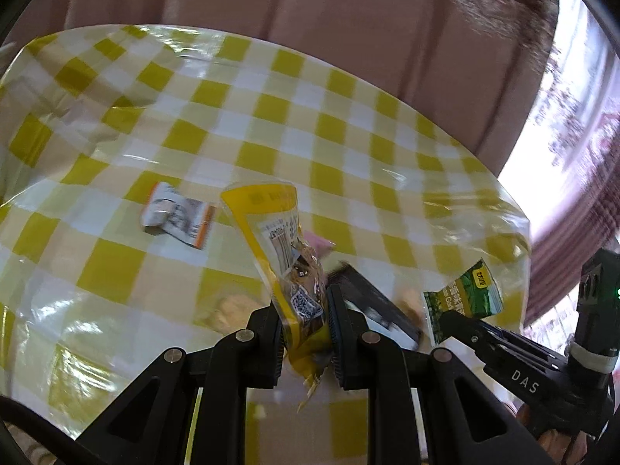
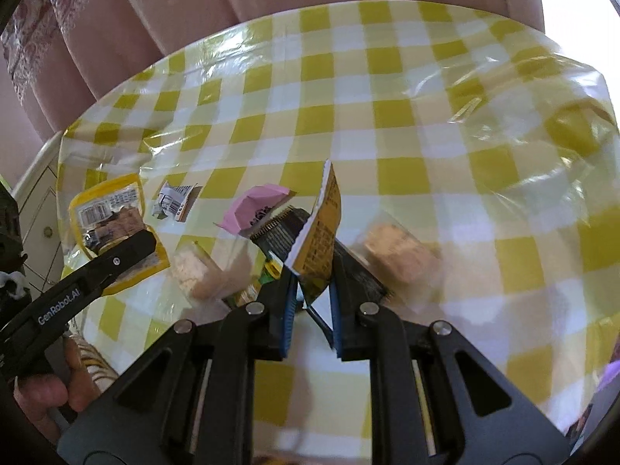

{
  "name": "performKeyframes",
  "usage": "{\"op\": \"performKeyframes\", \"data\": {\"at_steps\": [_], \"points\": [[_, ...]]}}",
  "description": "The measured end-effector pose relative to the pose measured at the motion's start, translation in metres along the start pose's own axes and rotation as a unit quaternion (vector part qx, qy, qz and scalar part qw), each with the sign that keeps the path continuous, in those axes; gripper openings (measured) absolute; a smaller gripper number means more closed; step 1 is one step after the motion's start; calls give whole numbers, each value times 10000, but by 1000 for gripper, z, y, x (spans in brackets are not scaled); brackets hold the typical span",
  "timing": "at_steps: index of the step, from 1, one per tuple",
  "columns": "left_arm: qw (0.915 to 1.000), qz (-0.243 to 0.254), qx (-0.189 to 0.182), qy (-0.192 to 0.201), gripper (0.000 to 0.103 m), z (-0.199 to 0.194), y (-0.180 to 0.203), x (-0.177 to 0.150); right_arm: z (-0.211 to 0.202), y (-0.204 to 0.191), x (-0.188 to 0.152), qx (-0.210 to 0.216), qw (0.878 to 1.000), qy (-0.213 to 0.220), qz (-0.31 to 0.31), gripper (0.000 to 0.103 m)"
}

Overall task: Organize snacks
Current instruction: 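Grasp a yellow-and-white packet with the right tool while the left tool holds its yellow packet, then carry both yellow packets over the white box and open both tools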

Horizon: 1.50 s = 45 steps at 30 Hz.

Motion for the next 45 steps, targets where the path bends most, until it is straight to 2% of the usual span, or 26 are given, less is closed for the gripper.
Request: {"op": "performKeyframes", "data": {"at_steps": [6,12,19,24,31,35,39,41,45], "points": [[9985,254,-466,-105,20,-11,45,-11,-32,30,-13,-132,9997,40,222,19],[9928,513,-1044,-290,20,-18,98,-27,-64,67,-29,-305,9986,73,431,19],[9826,817,-1560,-593,20,-18,158,-46,-101,127,-54,-662,9942,51,848,19],[9710,1173,-1907,-836,21,-16,207,-60,-128,172,-68,-933,9886,98,1179,19],[9442,1732,-2482,-1296,21,-6,281,-83,-165,239,-91,-1381,9751,176,1728,19],[9262,1994,-2685,-1741,21,7,313,-99,-174,268,-102,-1562,9673,137,1994,19],[9081,2323,-2674,-2236,21,22,337,-117,-180,289,-113,-1672,9611,56,2197,19],[8954,2599,-2605,-2507,21,30,351,-127,-178,295,-115,-1690,9588,-9,2285,19],[8816,3089,-2396,-2645,22,38,374,-139,-177,304,-119,-1741,9552,-68,2392,21]]}}
Point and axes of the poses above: each gripper's, at about its wrist camera, not at the fingertips, and z roughly the way its jaws point, y to its right, x to its top, the point moved 1 cm from there along z, roughly the way its jaws point, and after that the axes turned 10 degrees about z, right-handed, at the moved point
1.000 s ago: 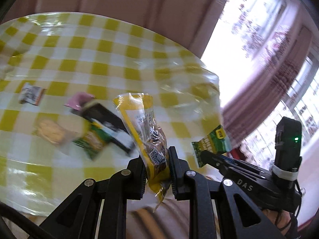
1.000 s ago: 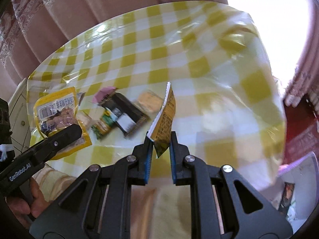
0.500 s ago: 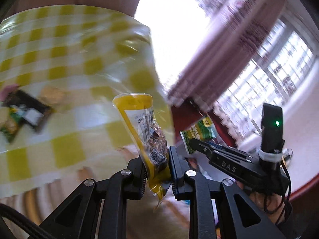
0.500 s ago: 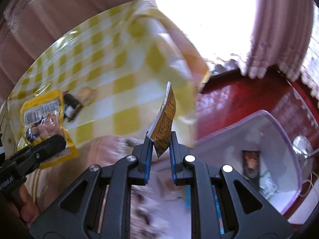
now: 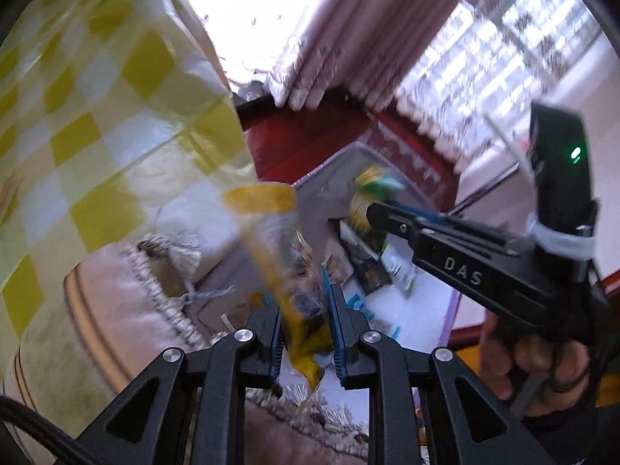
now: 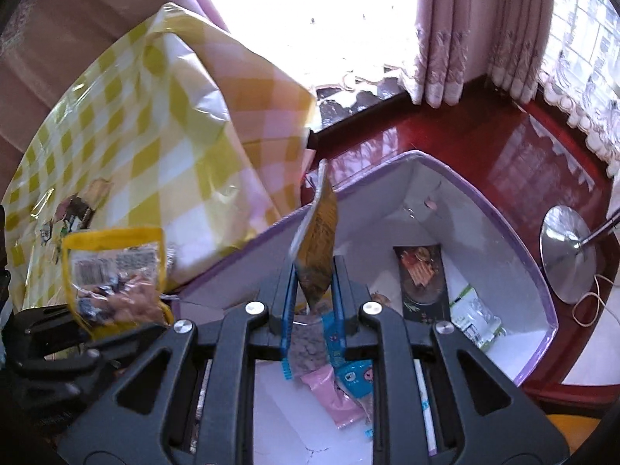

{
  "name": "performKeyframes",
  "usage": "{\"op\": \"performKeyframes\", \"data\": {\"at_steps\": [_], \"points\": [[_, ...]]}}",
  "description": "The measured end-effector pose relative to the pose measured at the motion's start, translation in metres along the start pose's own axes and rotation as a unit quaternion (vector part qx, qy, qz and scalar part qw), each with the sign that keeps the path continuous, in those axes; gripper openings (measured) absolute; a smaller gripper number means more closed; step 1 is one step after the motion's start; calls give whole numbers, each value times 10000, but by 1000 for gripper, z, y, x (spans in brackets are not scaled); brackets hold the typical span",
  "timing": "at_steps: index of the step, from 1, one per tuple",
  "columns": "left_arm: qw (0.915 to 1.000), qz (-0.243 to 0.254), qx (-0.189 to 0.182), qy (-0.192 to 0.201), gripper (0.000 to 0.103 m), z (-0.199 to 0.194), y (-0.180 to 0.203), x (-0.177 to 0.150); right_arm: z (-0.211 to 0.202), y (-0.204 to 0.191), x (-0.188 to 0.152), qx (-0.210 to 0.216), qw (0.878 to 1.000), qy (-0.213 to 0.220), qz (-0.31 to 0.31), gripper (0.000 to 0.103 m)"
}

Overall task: Organize snacks
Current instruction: 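Carry both yellow packets over the white box and open both tools, then move both open tools back over the snack pile on the table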

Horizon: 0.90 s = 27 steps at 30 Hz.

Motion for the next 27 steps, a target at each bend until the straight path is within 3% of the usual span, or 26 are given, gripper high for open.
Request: {"op": "performKeyframes", "data": {"at_steps": [2,3,4,6,9,15,27], "points": [[9999,76,67,-76,24,6,4,4,-1,2,1,16,10000,2,19,21],[9999,76,74,-121,31,9,4,6,-1,2,0,11,10000,7,15,22],[9999,48,84,-126,44,9,3,6,-3,2,-2,8,10000,10,13,22],[9999,-98,66,-12,55,5,-3,4,-4,3,-1,-5,10000,36,25,29],[9995,-277,8,127,55,-3,-10,3,-5,4,-1,-43,10000,74,36,40],[9977,-555,37,398,55,-15,-25,1,-7,-1,-2,-16,10000,77,-16,50],[9855,-1254,487,1032,60,-57,-67,-22,-9,-43,-12,66,9986,77,-527,58]]}}
Point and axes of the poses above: each gripper's, at about its wrist camera, not at the fingertips, and z roughly the way its jaws point, y to its right, x to its top, the point moved 1 cm from there along z, roughly the way its jaws point, and after that the axes turned 10 degrees about z, right-handed, at the moved point
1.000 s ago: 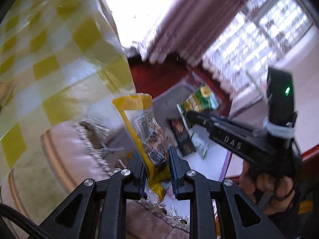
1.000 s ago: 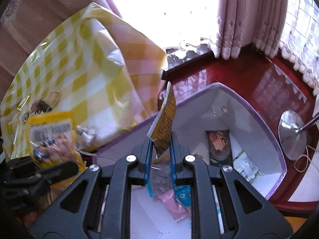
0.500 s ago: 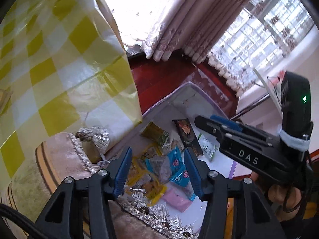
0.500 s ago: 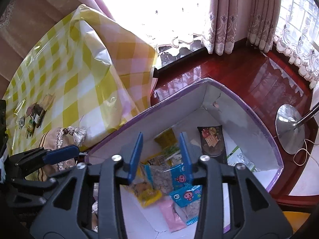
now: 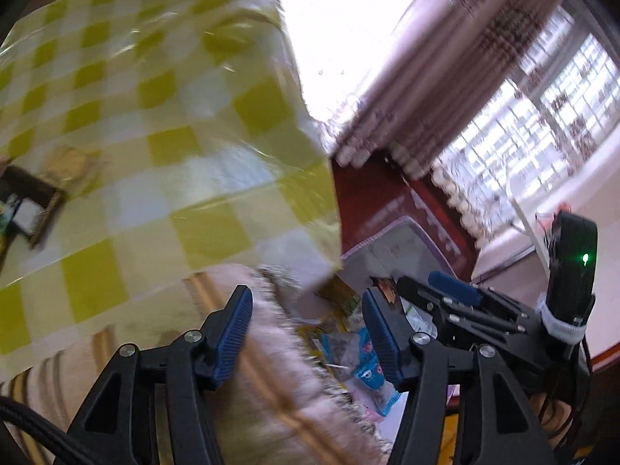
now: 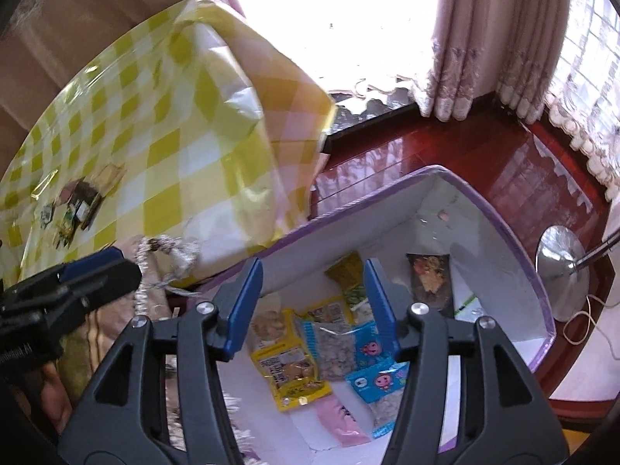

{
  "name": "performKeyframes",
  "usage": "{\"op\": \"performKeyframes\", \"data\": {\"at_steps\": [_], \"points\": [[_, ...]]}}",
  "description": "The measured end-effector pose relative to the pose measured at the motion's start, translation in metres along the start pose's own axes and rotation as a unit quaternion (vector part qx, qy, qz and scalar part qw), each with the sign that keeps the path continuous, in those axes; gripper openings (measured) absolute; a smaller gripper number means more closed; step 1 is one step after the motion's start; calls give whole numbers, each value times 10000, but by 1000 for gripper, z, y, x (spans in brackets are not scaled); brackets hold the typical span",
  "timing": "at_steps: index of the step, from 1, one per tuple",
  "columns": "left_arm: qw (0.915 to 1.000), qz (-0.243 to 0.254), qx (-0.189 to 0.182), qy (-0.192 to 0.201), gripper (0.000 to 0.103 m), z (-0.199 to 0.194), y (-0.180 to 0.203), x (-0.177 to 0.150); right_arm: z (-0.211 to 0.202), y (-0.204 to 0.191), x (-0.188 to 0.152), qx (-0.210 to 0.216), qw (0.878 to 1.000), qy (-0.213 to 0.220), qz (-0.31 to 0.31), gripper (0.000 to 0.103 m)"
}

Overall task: Organize snacks
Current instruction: 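Move both open tools back over the snack pile on the table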

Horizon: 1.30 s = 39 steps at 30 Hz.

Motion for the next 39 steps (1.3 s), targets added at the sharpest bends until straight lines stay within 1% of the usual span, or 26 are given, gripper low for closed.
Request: {"op": "performKeyframes", "data": {"at_steps": [4,9,13,16,20,23,25,27,30,31,33,34,36,39], "points": [[9987,-333,284,247,60,-22,-28,-9,1,-27,-5,200,9996,-43,-194,59],[9950,-718,559,422,60,-47,-62,-23,3,-67,-12,428,9978,-96,-503,63],[9897,-1021,823,577,60,-69,-92,-39,5,-96,-17,489,9955,-100,-810,65],[9846,-1334,917,664,60,-82,-115,-48,9,-116,-21,576,9929,-159,-1027,66],[9753,-1732,1127,783,60,-101,-150,-62,14,-140,-24,629,9902,-155,-1236,66],[9671,-2051,1204,907,60,-116,-176,-74,19,-154,-22,668,9888,-172,-1326,68],[9601,-2255,1357,947,60,-125,-194,-82,23,-163,-21,650,9879,-159,-1401,70],[9503,-2542,1491,1003,60,-134,-214,-90,28,-170,-19,619,9873,-152,-1454,70],[9383,-2911,1532,1064,60,-142,-237,-103,35,-181,-16,601,9866,-160,-1511,71],[9359,-3002,1505,1066,60,-142,-244,-106,38,-184,-14,591,9864,-169,-1524,71],[9326,-3153,1385,1079,60,-141,-254,-107,43,-190,-11,592,9859,-177,-1554,71],[9306,-3213,1389,1070,60,-139,-259,-107,44,-192,-11,590,9858,-175,-1562,71],[9301,-3260,1331,1050,60,-135,-268,-104,48,-198,-7,594,9853,-171,-1591,71],[9290,-3282,1380,1006,60,-129,-277,-96,54,-204,-3,593,9850,-174,-1609,71]]}}
Point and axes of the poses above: each gripper's, at about its wrist camera, not at the fingertips, and z roughly the way its jaws point, y to its right, x to its top, the point moved 1 cm from there along z, roughly the way its jaws point, and after that the axes turned 10 degrees about z, right-handed, at the moved point
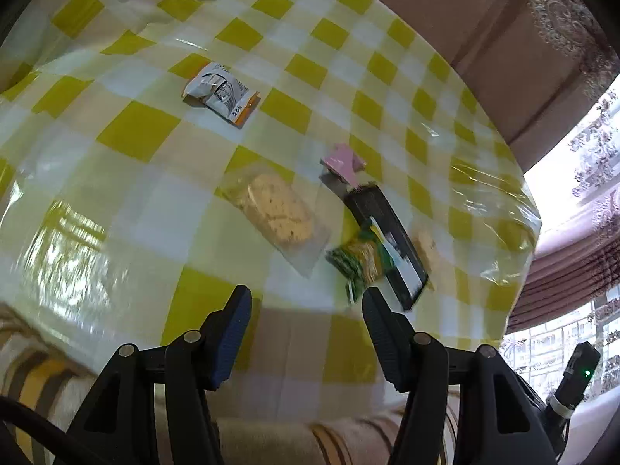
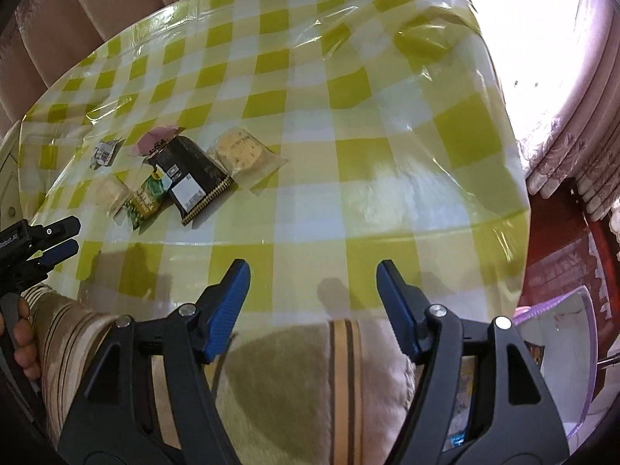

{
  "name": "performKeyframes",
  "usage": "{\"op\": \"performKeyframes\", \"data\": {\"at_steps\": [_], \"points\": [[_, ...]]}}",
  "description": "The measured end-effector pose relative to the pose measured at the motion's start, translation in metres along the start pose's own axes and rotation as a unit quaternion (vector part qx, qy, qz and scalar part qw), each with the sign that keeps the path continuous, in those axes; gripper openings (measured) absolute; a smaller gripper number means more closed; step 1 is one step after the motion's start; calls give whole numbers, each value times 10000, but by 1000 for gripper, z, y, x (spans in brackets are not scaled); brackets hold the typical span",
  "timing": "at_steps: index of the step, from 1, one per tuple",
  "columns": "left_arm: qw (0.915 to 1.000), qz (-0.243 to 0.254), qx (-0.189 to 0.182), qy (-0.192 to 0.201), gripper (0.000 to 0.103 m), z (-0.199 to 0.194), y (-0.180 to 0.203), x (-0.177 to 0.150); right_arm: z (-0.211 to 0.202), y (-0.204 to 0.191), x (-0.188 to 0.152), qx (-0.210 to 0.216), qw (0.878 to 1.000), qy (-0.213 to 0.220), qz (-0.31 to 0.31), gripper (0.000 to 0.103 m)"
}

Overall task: Organize snacks
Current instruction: 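Move both open tools back over the snack pile on the table, then grasp a clear cookie packet with the left tool while the right tool grasps another cookie packet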

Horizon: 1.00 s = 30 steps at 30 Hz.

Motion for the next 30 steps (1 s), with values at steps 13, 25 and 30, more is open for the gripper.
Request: {"op": "performKeyframes", "data": {"at_steps": [13,25,30], "points": [[9987,190,384,-268,60,46,1,39,22,-17,22,64,9999,-22,-119,73],[9832,1217,1337,-236,59,73,27,64,44,-37,45,17,9995,21,-303,74],[9649,1766,1924,-263,44,82,36,67,58,-55,55,-51,9982,10,-595,76]]}}
Point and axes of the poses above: each gripper's, at about its wrist camera, not at the fingertips, and z roughly the way its jaws point, y to its right, x to its top, the point moved 1 cm from there along z, roughly the way its jaws point, and after that the axes turned 10 degrees about z, right-handed, at the moved point
